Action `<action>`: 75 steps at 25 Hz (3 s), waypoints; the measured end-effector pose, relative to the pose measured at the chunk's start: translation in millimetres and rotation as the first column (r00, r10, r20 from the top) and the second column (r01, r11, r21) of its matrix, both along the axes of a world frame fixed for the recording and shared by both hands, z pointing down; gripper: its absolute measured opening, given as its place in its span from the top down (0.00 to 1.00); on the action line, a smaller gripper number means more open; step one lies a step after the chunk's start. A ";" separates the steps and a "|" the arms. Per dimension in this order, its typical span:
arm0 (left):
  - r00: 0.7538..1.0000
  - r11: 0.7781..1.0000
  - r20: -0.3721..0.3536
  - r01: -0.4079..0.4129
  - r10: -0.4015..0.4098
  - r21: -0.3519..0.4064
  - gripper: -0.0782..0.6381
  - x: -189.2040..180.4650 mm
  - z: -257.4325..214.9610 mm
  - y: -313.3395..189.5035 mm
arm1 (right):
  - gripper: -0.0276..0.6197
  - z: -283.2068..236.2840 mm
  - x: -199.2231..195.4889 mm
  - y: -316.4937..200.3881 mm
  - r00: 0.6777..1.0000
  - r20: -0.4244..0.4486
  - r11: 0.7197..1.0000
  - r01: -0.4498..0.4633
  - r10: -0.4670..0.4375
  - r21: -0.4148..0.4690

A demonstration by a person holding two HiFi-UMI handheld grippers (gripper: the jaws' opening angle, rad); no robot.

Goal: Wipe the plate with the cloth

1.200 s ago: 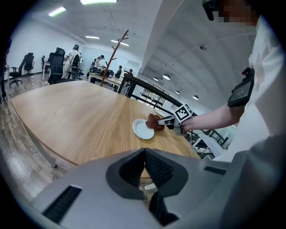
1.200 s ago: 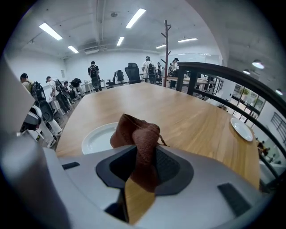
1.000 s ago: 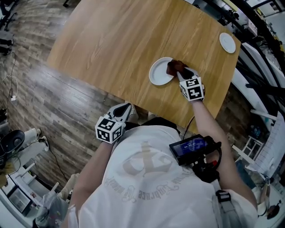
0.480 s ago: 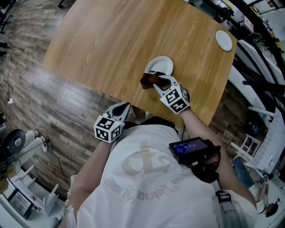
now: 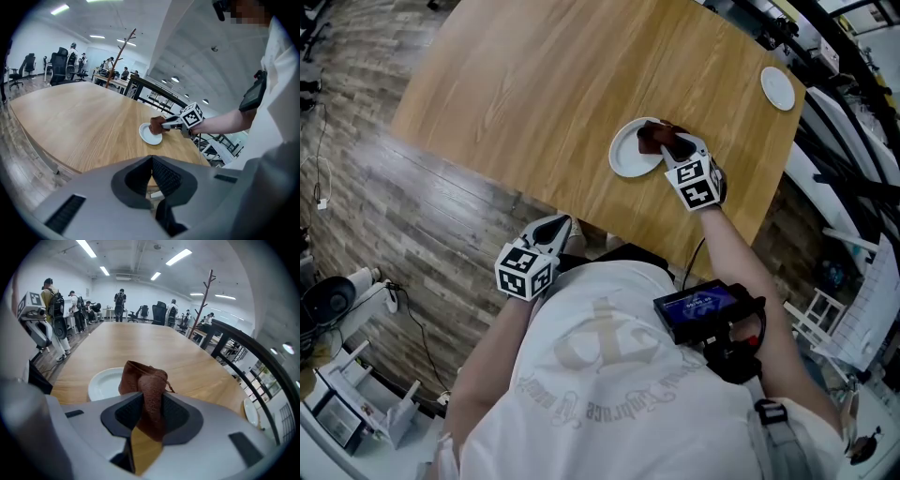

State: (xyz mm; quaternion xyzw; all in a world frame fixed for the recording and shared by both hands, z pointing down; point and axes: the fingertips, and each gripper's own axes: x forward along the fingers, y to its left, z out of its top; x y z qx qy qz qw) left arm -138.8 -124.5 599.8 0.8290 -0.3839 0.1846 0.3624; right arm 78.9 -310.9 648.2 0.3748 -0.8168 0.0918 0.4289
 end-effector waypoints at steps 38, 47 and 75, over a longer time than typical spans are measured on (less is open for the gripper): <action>1.000 0.999 -0.002 0.007 -0.007 -0.032 0.87 -2.1 6.5 8.4 | 0.77 0.7 -12.1 -45.3 0.994 0.031 0.995 -0.104 0.104 -0.009; 1.000 1.000 -0.007 0.002 -0.003 -0.025 0.87 -3.3 5.6 6.7 | 0.77 -4.1 -87.9 -7.7 0.985 0.145 0.994 0.104 -0.097 -0.041; 0.978 0.966 -0.070 -0.180 0.196 0.187 0.87 30.4 -48.9 -65.5 | 0.77 -99.9 -19.4 102.8 0.819 0.552 0.981 -0.196 0.160 0.006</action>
